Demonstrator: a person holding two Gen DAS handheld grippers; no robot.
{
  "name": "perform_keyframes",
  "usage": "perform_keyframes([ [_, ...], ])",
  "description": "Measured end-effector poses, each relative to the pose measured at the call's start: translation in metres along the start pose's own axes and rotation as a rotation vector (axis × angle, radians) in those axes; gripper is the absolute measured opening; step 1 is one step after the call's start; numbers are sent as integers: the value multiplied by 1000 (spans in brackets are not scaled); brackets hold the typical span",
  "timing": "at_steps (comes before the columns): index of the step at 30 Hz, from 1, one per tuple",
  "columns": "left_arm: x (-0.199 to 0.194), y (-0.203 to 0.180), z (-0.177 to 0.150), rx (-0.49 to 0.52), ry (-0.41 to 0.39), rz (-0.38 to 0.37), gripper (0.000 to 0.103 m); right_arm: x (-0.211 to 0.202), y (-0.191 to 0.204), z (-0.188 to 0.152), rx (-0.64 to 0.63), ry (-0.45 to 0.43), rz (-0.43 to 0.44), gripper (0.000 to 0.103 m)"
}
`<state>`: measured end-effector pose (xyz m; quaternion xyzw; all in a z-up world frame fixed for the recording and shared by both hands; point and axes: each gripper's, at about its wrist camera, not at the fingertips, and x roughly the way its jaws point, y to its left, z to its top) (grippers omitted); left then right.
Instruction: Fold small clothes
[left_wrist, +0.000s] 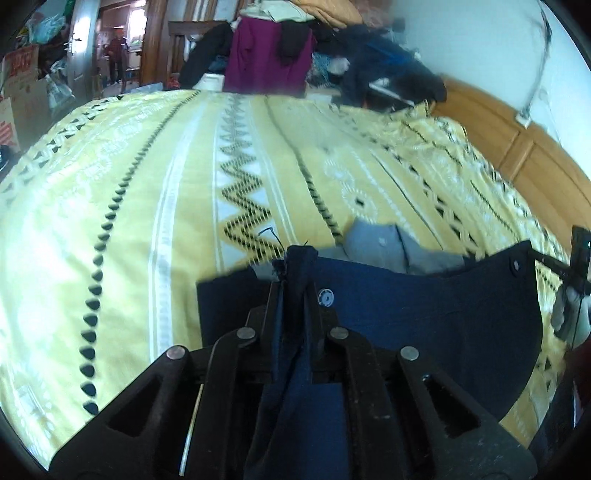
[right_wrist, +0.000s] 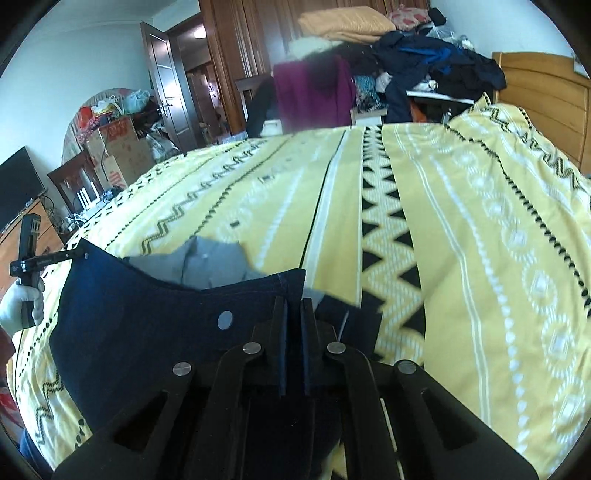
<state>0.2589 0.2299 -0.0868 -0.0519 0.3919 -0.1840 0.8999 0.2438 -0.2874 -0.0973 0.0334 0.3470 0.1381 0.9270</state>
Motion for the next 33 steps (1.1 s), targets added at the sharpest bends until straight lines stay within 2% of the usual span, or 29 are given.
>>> perform_keyframes([
  [3,8,6,15,-7,-12,24,6,11,-11,17,11,-5,-7,6],
  [6,31,19,21,-23,11,72,3,44,-32,23,53,32,-12,6],
  [7,45,27,19,-28,43,94,3,62,-40,21,69,69,-6,6],
  [9,79,51,3,-117,150,68,3,99,-52,8,103,142,-8,7],
  [10,99,58,-11,-118,211,105,3,121,-56,-3,111,206,0,7],
  [11,109,59,-22,-109,247,117,3,141,-61,-16,117,265,-8,8],
  [12,109,56,-29,-96,231,118,3,150,-65,-27,128,278,-11,9],
  [13,103,53,-30,-85,208,121,3,150,-72,-30,158,244,8,7],
  [14,94,48,-29,-74,200,131,3,147,-77,-28,190,229,12,14],
  [15,81,42,-28,-51,174,146,3,143,-79,-26,197,215,-1,28],
  [17,56,34,-26,-26,134,164,6,129,-75,-20,158,189,-49,39],
  [19,31,25,-31,-6,105,185,7,109,-70,-16,138,155,-67,39],
  [20,18,17,-36,11,91,173,8,97,-69,-15,146,136,-60,39],
  [23,-7,-9,-54,55,79,89,14,61,-63,-22,172,91,-42,39],
  [25,-7,-27,-71,85,111,40,21,40,-53,-35,192,85,-22,39],
  [26,1,-33,-86,108,156,48,30,34,-48,-40,196,90,-15,40],
  [27,10,-34,-94,114,201,75,33,27,-42,-50,196,102,-10,40],
  [28,23,-25,-112,88,285,123,32,21,-36,-60,194,113,-15,40],
  [29,25,-15,-124,41,293,114,31,17,-31,-69,200,124,-16,40],
  [30,19,-4,-132,-13,256,77,30,12,-28,-82,217,141,-4,40],
  [32,6,12,-136,-77,250,85,11,6,-24,-105,257,171,2,40],
  [33,2,17,-136,-85,249,100,8,4,-22,-116,269,190,11,41],
])
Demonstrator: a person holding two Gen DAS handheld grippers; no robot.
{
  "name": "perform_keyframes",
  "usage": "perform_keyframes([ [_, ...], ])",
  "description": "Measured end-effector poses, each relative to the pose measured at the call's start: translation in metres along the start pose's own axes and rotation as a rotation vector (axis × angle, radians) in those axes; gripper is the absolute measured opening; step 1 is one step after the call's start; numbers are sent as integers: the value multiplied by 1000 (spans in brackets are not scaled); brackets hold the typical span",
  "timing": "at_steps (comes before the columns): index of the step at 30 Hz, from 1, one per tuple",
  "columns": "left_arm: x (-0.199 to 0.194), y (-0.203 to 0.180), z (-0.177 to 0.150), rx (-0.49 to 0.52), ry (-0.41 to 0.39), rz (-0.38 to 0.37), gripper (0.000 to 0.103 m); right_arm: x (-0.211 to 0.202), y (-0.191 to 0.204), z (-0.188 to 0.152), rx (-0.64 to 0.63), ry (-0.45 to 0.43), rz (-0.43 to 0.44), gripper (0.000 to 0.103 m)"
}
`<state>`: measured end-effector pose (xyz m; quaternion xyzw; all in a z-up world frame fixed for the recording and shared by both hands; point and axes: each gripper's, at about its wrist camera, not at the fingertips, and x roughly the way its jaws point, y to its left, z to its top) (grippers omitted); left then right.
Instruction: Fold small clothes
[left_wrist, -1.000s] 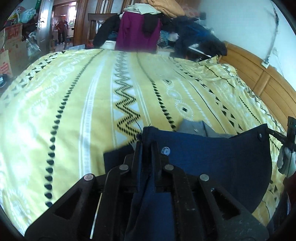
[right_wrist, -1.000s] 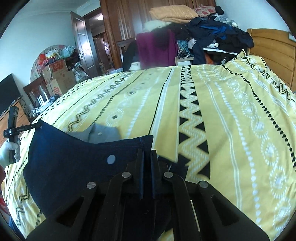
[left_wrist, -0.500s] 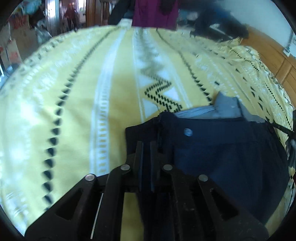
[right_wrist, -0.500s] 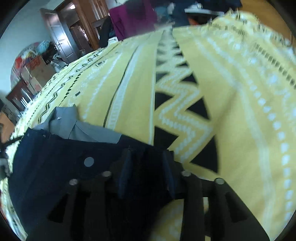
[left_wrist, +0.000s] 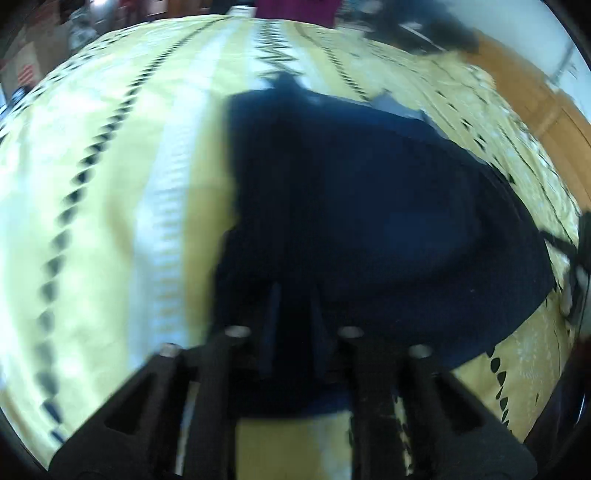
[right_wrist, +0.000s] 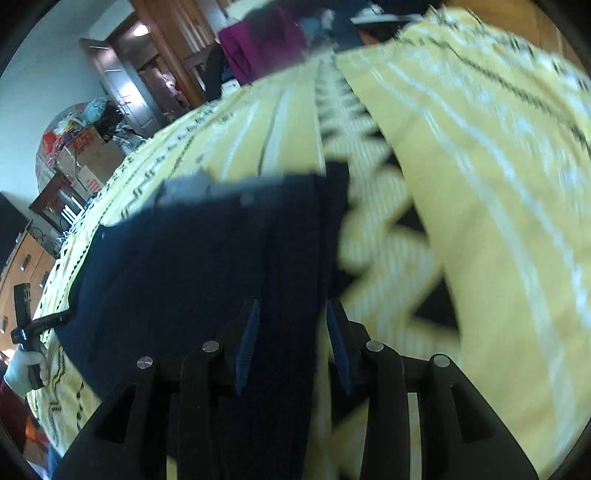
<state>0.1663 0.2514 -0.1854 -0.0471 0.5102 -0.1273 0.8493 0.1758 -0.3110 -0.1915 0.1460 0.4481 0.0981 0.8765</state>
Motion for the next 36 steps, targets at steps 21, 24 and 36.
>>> perform_keyframes([
  [21,5,21,-22,-160,-51,-9,2,-21,-9,-42,48,23,-43,44],
  [24,-11,28,-34,-175,-64,41,28,-37,8,-38,-10,10,-104,47],
  [36,-16,22,-75,-461,-178,-378,64,-9,178,-39,-222,66,154,54],
])
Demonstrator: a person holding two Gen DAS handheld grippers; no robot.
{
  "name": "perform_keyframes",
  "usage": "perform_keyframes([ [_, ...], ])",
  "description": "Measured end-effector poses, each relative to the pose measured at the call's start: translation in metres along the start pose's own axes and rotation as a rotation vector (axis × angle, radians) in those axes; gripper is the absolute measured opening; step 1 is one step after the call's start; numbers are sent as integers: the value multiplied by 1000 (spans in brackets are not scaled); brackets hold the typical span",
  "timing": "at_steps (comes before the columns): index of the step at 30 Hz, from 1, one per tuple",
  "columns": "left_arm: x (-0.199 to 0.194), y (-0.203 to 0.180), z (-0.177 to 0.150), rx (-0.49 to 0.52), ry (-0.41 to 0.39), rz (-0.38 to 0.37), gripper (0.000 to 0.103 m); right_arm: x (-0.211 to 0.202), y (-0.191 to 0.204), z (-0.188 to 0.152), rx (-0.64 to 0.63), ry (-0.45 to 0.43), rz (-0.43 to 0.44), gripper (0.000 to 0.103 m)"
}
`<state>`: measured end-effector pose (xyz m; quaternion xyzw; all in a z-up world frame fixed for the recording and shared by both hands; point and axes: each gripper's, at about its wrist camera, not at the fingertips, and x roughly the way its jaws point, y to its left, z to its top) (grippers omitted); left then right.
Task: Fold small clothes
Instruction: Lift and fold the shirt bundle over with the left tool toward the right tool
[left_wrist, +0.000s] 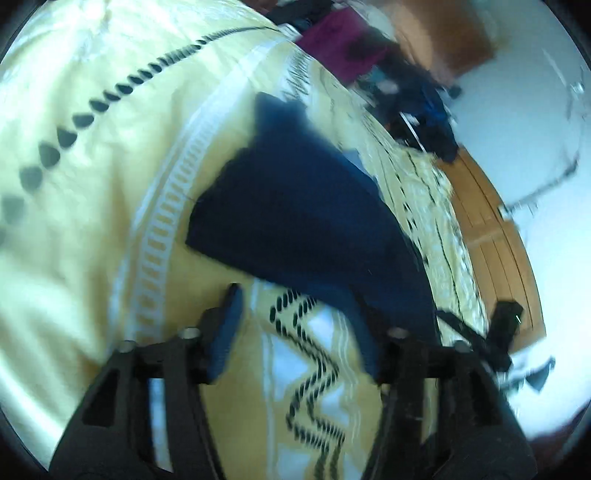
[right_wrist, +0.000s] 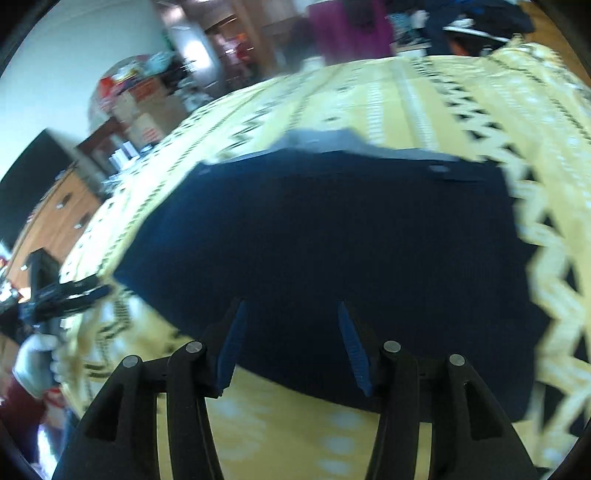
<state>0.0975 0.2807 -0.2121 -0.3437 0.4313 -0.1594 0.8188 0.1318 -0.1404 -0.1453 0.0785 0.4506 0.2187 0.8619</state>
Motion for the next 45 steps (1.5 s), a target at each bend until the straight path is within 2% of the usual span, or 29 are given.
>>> perform_keyframes([
  [3,11,5,10,-96,-109,13,65,8,32,4,-41,10,39,54],
  [6,21,7,19,-141,-188,32,67,9,50,2,-59,20,56,55],
  [8,27,4,24,-135,-228,48,73,12,52,0,-50,34,58,55],
  [10,29,1,24,-102,-249,85,70,14,55,-4,-36,46,56,55],
  [12,31,3,26,-114,-256,106,57,18,54,-7,-14,62,62,55],
  [13,32,5,28,-128,-261,80,33,21,54,-5,-8,66,66,55],
  [14,29,10,27,-144,-252,43,2,20,54,-4,3,66,77,55],
  [15,28,11,27,-145,-246,44,3,22,51,-1,16,65,92,55],
  [16,26,5,27,-115,-253,49,3,20,48,4,36,62,118,55],
  [18,25,-29,28,31,-274,80,3,21,42,27,77,48,168,56],
  [20,25,-62,25,163,-284,89,3,29,40,64,93,47,220,63],
  [21,28,-78,25,221,-290,93,4,38,40,86,103,61,243,72],
  [23,32,-105,22,323,-302,102,4,60,47,124,95,93,292,81],
  [27,48,-144,12,493,-284,116,4,125,69,186,74,211,383,82],
  [28,53,-152,8,534,-273,118,4,140,72,193,88,246,437,83],
  [30,60,-164,2,596,-253,110,4,162,72,200,135,283,482,84],
  [32,68,-176,-5,657,-225,100,6,178,70,202,153,312,465,84],
  [34,72,-182,-12,690,-198,77,8,181,60,202,194,300,503,85],
  [36,80,-193,-18,726,-160,48,10,180,46,199,224,261,501,85],
  [37,85,-200,-24,752,-136,33,11,178,35,196,243,231,506,83],
  [39,93,-213,-36,811,-101,21,11,176,15,188,302,190,530,59],
  [40,99,-220,-42,838,-86,38,11,173,2,182,328,179,538,54],
  [42,106,-224,-46,833,-33,-10,11,155,-20,171,354,100,490,30],
  [45,117,-250,-60,901,25,-55,12,117,-57,146,402,-4,461,21],
])
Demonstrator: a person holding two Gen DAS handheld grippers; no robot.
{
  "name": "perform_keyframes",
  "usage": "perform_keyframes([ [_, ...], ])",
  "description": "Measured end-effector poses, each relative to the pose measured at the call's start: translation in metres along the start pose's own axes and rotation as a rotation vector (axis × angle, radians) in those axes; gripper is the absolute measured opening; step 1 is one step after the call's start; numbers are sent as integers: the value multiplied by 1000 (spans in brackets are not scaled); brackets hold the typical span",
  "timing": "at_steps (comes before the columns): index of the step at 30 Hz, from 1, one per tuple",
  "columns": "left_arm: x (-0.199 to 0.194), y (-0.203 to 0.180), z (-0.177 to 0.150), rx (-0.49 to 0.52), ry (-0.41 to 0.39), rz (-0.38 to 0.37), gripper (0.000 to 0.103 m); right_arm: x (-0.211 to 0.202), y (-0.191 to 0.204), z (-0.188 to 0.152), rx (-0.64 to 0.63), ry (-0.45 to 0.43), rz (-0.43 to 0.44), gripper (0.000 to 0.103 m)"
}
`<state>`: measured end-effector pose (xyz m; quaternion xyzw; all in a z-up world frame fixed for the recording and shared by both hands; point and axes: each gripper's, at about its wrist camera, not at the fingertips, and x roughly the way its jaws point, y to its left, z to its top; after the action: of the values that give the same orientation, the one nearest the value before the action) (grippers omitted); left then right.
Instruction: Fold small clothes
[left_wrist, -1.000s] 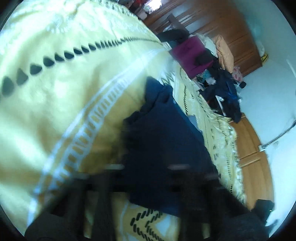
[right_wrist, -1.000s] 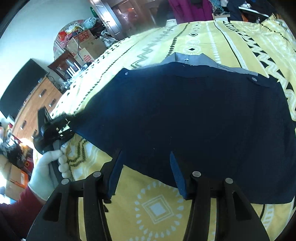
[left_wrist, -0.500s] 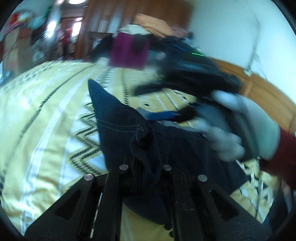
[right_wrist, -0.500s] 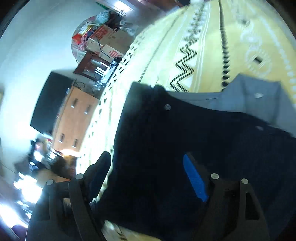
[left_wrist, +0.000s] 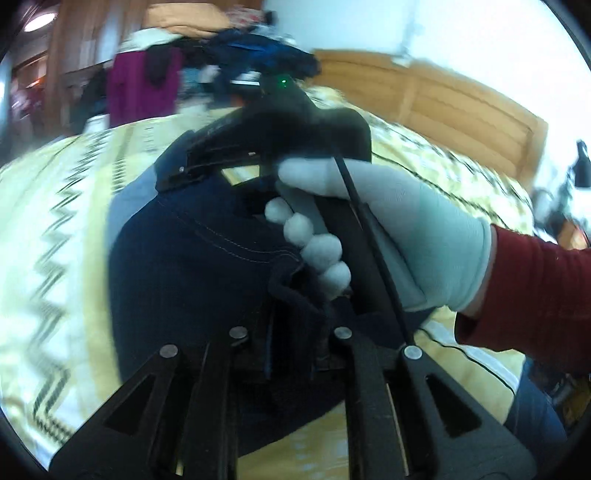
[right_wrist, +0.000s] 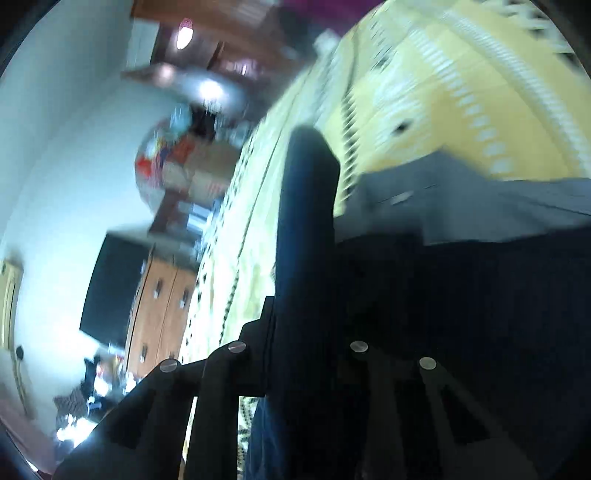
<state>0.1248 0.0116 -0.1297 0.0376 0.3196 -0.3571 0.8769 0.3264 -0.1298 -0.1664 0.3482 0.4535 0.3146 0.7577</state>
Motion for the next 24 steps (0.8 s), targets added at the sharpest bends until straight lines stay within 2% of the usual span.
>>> perform_keyframes([
  [5,28,-55,19,141,55,-125,12,-81,-43,-11,37,-96,-17,16],
  [9,48,-80,27,175,76,-209,14,-134,-66,-5,55,-130,1,16],
  [12,79,-95,25,177,138,-268,20,-158,-102,0,108,-138,-30,16],
  [16,127,-101,8,162,266,-314,27,-168,-168,-5,255,-118,-44,16],
  [18,139,-98,-3,155,306,-309,30,-160,-187,-11,261,-78,-57,13],
  [20,133,-95,-5,157,292,-323,35,-161,-190,-10,259,-77,-33,13],
  [22,125,-96,-4,157,298,-322,37,-161,-187,-10,255,-58,-23,18],
  [24,101,-92,-1,142,297,-318,37,-165,-189,-14,288,-42,1,29],
])
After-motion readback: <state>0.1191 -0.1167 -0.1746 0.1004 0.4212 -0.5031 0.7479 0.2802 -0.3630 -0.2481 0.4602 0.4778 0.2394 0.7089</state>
